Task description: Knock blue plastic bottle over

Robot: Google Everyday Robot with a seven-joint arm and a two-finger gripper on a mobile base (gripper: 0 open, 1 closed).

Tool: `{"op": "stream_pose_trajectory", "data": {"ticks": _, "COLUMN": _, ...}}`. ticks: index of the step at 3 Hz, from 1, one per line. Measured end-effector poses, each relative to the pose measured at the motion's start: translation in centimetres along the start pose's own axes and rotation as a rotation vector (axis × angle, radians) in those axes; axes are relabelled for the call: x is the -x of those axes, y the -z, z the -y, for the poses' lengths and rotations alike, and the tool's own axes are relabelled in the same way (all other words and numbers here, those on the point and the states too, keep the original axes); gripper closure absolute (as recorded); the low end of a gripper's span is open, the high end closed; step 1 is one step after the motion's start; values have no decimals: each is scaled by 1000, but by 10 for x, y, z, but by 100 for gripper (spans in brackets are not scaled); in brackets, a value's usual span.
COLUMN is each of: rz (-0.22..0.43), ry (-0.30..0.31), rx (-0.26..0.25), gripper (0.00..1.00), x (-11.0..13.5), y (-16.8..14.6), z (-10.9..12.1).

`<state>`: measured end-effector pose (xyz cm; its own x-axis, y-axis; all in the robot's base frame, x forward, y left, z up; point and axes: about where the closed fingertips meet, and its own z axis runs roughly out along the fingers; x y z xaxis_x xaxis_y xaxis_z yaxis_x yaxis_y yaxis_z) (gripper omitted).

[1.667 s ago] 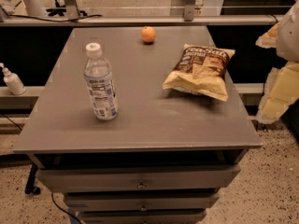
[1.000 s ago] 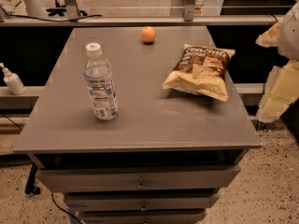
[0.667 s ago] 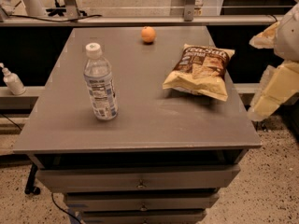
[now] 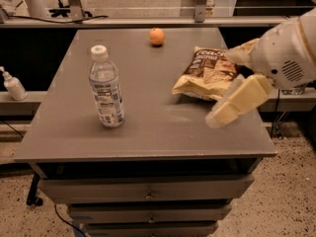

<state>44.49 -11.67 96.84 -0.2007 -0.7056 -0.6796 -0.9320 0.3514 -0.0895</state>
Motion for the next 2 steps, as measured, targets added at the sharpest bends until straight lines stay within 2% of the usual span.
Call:
{"op": "stream_pose_trajectory", "data": {"ticks": 1, "rz": 177, "ry": -57, "rx": 43, "gripper": 0, "x": 39, "y": -33, "z": -33}}
{"op": "stream_pose_trajectory", "data": {"ticks": 2, "rz": 259, "ry": -86, "rx": 79, "gripper": 0, "x": 66, "y": -38, "z": -47}}
